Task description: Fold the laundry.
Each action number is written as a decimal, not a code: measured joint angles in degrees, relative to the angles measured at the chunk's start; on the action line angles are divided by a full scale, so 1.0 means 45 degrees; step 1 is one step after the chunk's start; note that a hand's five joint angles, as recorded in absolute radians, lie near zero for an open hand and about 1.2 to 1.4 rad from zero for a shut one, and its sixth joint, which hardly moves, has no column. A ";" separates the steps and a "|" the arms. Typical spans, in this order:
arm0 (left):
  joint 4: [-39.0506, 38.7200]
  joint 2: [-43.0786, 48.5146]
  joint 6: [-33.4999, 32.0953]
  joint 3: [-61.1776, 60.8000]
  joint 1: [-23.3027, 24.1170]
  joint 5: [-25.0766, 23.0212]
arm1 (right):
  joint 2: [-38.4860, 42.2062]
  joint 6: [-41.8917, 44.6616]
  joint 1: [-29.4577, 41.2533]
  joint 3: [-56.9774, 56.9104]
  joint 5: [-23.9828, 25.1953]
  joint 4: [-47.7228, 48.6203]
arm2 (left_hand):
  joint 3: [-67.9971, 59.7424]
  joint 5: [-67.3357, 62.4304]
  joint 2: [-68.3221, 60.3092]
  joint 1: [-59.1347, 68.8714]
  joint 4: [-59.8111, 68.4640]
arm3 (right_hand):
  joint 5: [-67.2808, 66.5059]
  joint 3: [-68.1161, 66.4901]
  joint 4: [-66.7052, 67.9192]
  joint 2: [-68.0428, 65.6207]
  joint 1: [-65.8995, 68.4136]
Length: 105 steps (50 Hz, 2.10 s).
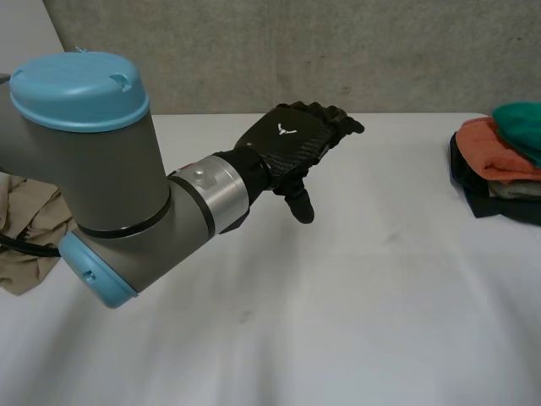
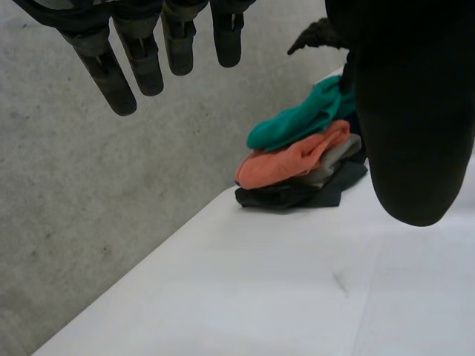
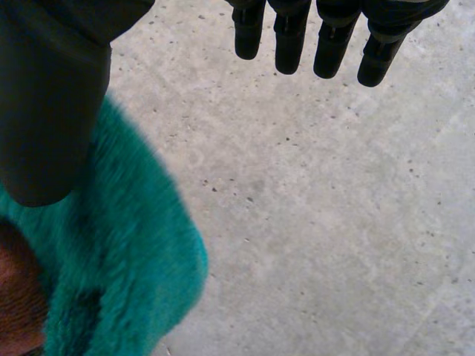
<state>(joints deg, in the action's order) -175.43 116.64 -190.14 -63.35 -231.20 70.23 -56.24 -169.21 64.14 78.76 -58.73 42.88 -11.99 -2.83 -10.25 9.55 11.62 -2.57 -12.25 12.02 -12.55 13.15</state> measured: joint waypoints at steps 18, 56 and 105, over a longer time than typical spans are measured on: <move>-0.0864 -0.2102 0.0950 0.0545 -0.0225 0.0950 | -0.3295 0.6451 0.1705 -0.3629 -0.3314 -0.6846 | 0.0000 0.0000 -0.0001 -0.0002 0.0000 | 0.0003 0.0000 -0.0003 0.0000 0.0000; -0.4889 0.7232 -0.8728 0.2571 -0.9995 0.4503 | -0.4111 0.7644 1.0788 0.6950 -0.3611 -0.2631 | -0.8157 -0.7360 -0.8620 1.0148 0.8329 | 0.0026 0.0001 -0.0003 0.0000 0.0000; -0.4747 -0.1340 -0.3018 -0.5367 -0.1084 0.5074 | -0.5060 0.4138 0.7822 0.5295 -0.3688 -0.5415 | -0.0842 -0.0505 -0.1301 0.1556 0.0930 | 0.0025 0.0001 0.0002 0.0000 0.0000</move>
<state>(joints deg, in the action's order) -196.79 110.61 -203.72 -87.51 -236.08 93.06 -79.01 -150.59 99.34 102.59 -75.33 18.51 -15.78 -5.10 -16.10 16.56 15.80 -2.45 -12.24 12.03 -12.55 13.15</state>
